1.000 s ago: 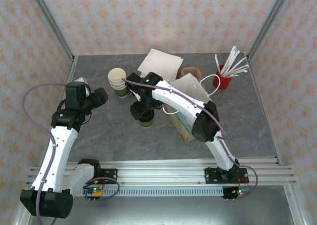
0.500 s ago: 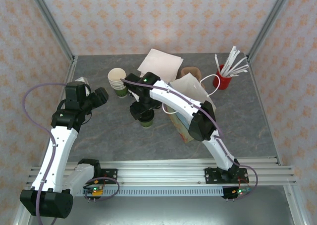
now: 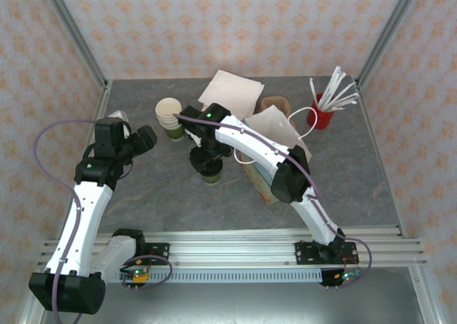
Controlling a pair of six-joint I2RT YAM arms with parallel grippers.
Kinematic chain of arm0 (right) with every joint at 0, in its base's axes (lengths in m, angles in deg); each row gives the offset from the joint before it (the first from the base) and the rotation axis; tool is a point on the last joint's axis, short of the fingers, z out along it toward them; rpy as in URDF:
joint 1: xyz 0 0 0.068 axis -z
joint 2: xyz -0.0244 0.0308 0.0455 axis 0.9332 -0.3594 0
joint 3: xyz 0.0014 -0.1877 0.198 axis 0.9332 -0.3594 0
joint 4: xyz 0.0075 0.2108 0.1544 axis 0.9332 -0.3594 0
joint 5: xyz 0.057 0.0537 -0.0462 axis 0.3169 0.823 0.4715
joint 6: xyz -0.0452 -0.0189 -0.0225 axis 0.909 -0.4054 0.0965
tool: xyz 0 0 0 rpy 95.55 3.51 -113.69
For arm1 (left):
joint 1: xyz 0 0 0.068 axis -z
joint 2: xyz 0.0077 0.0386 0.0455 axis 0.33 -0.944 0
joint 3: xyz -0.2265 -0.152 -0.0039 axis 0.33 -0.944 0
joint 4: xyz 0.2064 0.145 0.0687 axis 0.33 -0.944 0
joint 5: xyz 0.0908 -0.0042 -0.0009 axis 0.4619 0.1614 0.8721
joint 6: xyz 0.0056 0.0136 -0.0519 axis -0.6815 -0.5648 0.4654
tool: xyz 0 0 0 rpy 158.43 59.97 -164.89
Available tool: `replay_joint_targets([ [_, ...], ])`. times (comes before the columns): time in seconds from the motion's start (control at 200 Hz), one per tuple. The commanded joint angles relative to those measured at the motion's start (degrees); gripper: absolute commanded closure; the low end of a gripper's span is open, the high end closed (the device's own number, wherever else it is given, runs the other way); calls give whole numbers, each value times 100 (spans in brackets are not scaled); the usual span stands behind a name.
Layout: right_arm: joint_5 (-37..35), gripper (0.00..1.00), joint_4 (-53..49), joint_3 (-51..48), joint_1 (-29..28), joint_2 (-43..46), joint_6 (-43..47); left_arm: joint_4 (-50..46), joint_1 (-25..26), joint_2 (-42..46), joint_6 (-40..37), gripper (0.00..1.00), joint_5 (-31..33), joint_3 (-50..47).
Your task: Pack the takeout coffee
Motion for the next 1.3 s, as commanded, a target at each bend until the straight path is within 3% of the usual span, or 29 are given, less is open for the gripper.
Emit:
replay_joint_targets([
  [0.0,-96,28,-330,221,12,-95,84,158,-25,59,-56,25,-62,-63],
  [0.225,-32,28,-598,73,-22,178,128,171,-32,41,-74,25,-71,-72],
  [0.55,75,27,-111,-1201,-246,1027,-20,253,-30,-3,-32,25,-161,-64],
  [1.296,-25,21,66,-1927,-284,1261,119,240,-23,50,-28,25,-181,-87],
])
